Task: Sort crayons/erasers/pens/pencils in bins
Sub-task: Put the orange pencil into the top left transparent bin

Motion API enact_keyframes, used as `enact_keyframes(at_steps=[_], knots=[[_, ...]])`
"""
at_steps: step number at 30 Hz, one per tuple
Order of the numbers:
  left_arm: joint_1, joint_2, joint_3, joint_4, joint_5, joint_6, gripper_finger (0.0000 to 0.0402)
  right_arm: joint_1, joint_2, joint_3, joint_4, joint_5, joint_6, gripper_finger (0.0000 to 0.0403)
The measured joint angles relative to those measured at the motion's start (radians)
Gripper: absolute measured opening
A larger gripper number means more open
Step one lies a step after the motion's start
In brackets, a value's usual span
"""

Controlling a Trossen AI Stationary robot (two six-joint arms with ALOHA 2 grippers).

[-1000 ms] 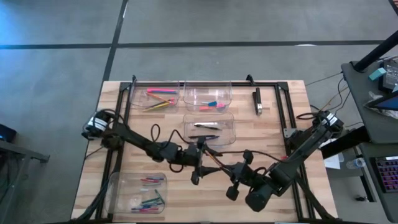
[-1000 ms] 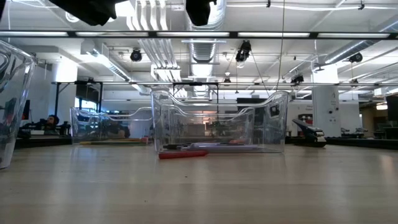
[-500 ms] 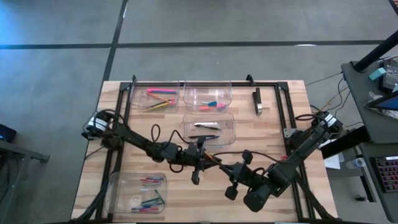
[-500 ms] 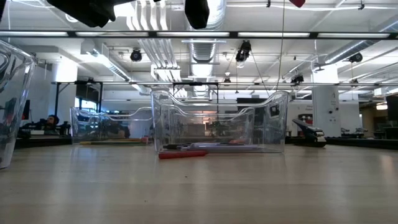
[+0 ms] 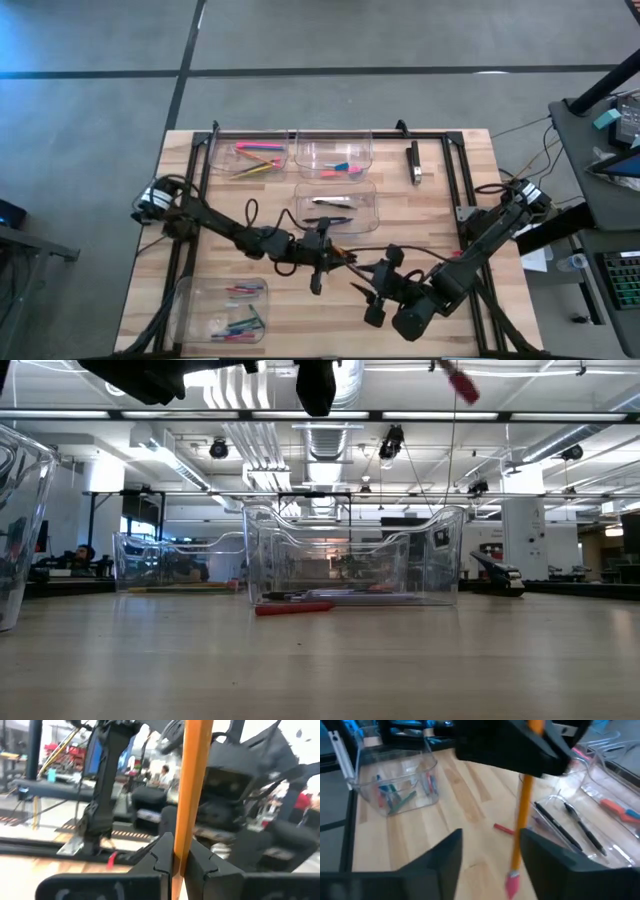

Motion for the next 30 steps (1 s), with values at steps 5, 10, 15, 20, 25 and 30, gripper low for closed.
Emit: enact_keyframes(at_steps=[5, 10, 15, 20, 25, 30], knots=[[0.015, -0.051, -0.001, -0.160, -0.007, 0.011, 0.0004, 0.020, -0.015, 0.000, -0.001, -0.010, -0.002, 0.0244], [0.024, -0.189, 0.007, -0.509, -0.145, 0.091, 0.0004, 0.070, -0.043, 0.000, -0.039, -0.001, 0.005, 0.0282], [0.066, -0.380, 0.038, -0.978, -0.375, 0.226, 0.0004, 0.121, -0.046, 0.000, -0.082, 0.034, 0.042, 0.0289], [0.199, -0.526, 0.057, -1.350, -0.587, 0.322, 0.0004, 0.148, -0.024, -0.002, -0.085, 0.066, 0.049, 0.0282], [0.472, -0.550, 0.050, -1.558, -0.654, 0.493, 0.0004, 0.151, 0.001, -0.002, -0.080, 0.084, 0.056, 0.0278], [0.712, -0.472, 0.047, -1.657, -0.703, 0.576, 0.0020, 0.151, 0.024, -0.003, -0.079, 0.083, 0.056, 0.0283]])
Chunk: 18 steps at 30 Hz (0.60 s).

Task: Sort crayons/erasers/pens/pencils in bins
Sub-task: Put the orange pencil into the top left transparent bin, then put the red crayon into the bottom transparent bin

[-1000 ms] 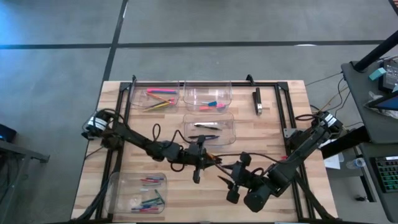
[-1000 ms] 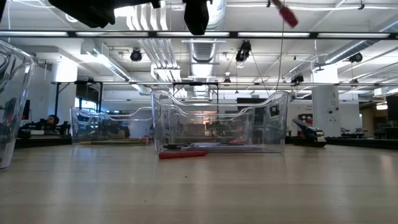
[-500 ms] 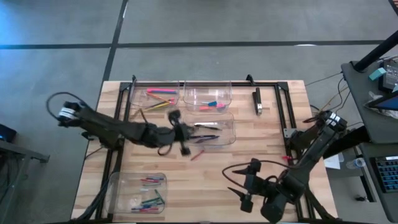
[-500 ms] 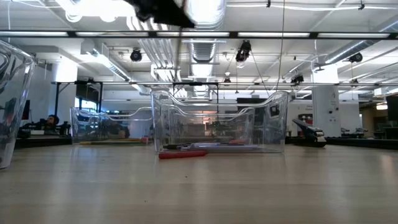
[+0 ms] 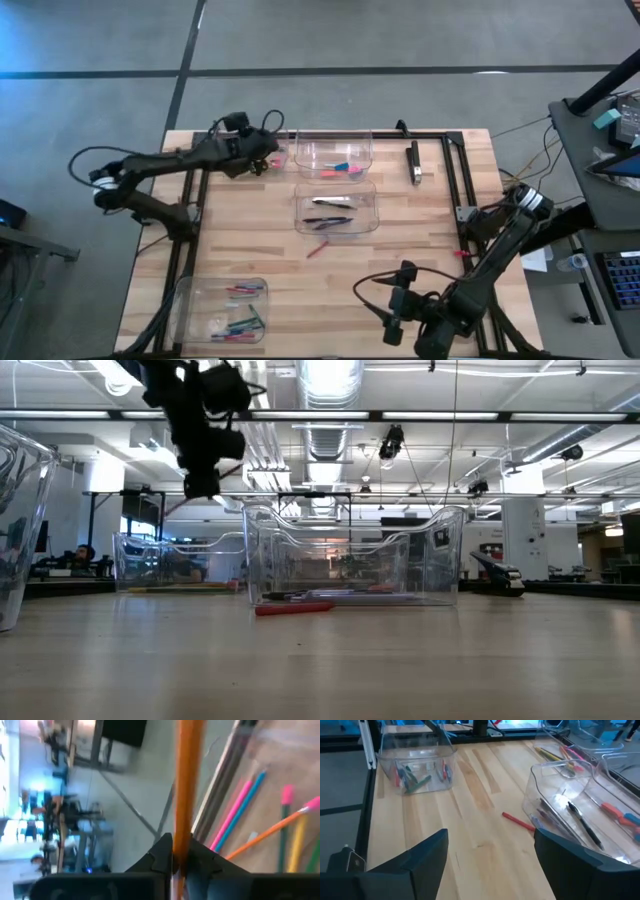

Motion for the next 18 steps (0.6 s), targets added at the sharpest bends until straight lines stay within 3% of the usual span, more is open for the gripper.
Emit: enact_keyframes(at_steps=[5, 12, 16, 18], knots=[[0.074, 0.058, 0.001, -0.008, 0.032, 0.018, 0.0068, 0.000, 0.008, 0.000, -0.006, 0.000, 0.012, 0.0281], [0.091, 0.052, 0.025, -0.015, 0.009, 0.049, 0.0195, 0.000, 0.009, 0.000, -0.007, 0.000, 0.018, 0.0275], [0.056, -0.007, 0.053, -0.011, 0.005, -0.057, 0.0247, 0.000, 0.009, 0.000, -0.033, 0.000, 0.034, 0.0274], [0.020, -0.057, 0.053, -0.007, 0.066, -0.111, 0.0255, 0.000, 0.009, 0.000, -0.058, 0.000, 0.053, 0.0274]])
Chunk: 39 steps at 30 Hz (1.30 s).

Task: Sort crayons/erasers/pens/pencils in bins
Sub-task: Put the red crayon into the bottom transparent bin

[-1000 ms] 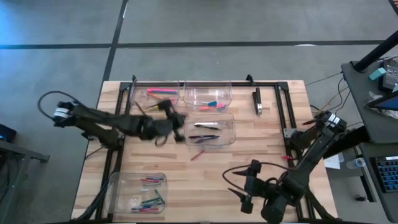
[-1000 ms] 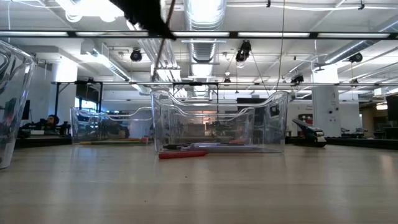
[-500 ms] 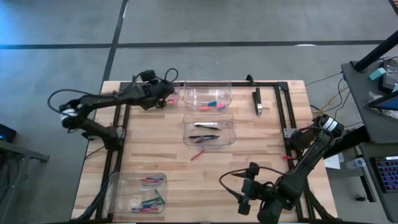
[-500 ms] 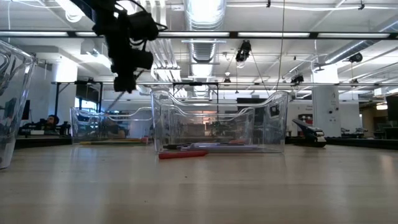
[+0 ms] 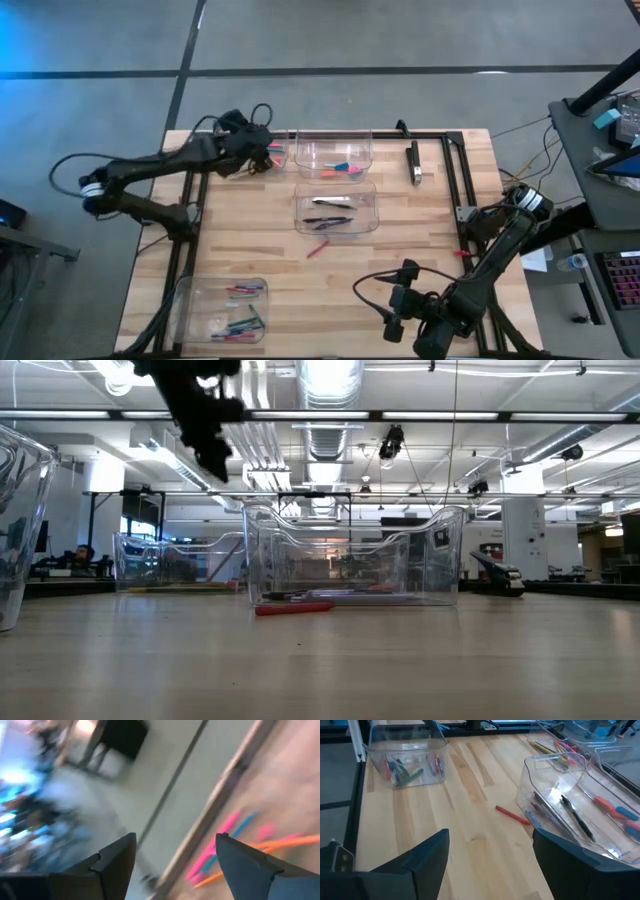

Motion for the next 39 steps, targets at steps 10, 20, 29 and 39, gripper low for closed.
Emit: enact_keyframes(at_steps=[10, 20, 29, 39], knots=[[-0.381, -0.222, -0.106, 0.120, 0.414, -0.414, 0.0235, 0.000, 0.001, 0.000, -0.066, 0.000, 0.068, 0.0262], [-0.988, 0.054, -0.241, 0.637, -0.078, -0.493, 0.0212, 0.000, 0.007, -0.002, -0.067, 0.000, 0.092, 0.0253], [-0.982, 0.356, -0.119, 0.629, 0.044, -0.679, 0.0203, 0.000, 0.008, -0.002, -0.065, 0.000, 0.125, 0.0251], [-0.885, 0.485, -0.116, 0.605, 0.249, -0.855, 0.0202, 0.016, 0.053, -0.003, -0.063, -0.040, 0.159, 0.0251]])
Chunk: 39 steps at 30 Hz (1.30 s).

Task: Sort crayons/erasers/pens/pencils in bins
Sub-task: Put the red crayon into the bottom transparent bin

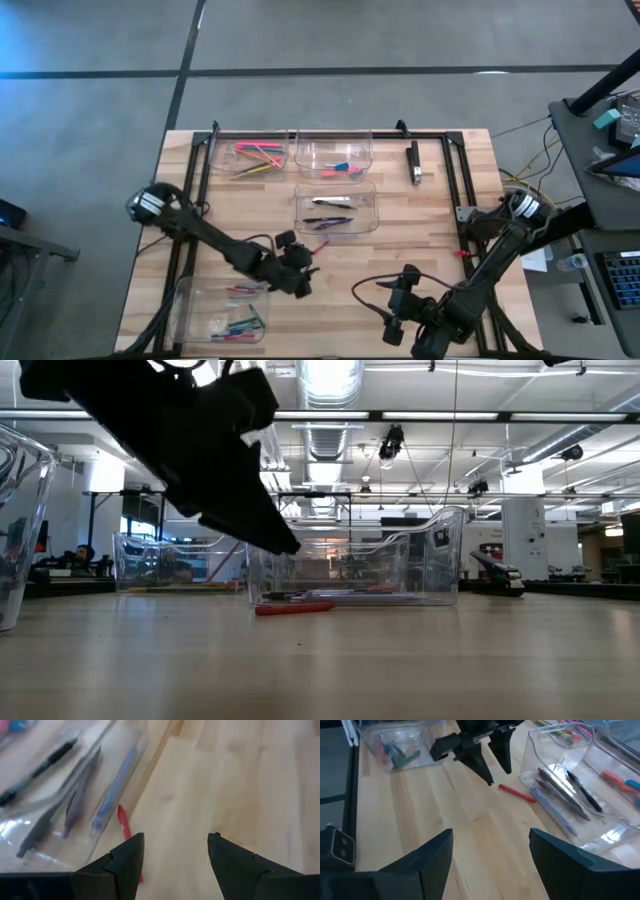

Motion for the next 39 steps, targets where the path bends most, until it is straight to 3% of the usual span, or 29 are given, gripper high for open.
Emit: enact_keyframes(at_steps=[29, 33, 39], knots=[[0.045, 0.192, -0.002, -0.043, 0.003, -0.188, 0.0202, 0.002, 0.007, 0.000, -0.002, -0.003, 0.005, 0.0244], [0.045, 0.210, -0.003, -0.041, 0.006, -0.186, 0.0178, 0.002, 0.007, 0.000, -0.001, -0.003, 0.005, 0.0244], [0.045, 0.223, -0.004, -0.038, 0.005, -0.184, 0.0106, 0.002, 0.007, 0.000, -0.001, -0.002, 0.005, 0.0244]])
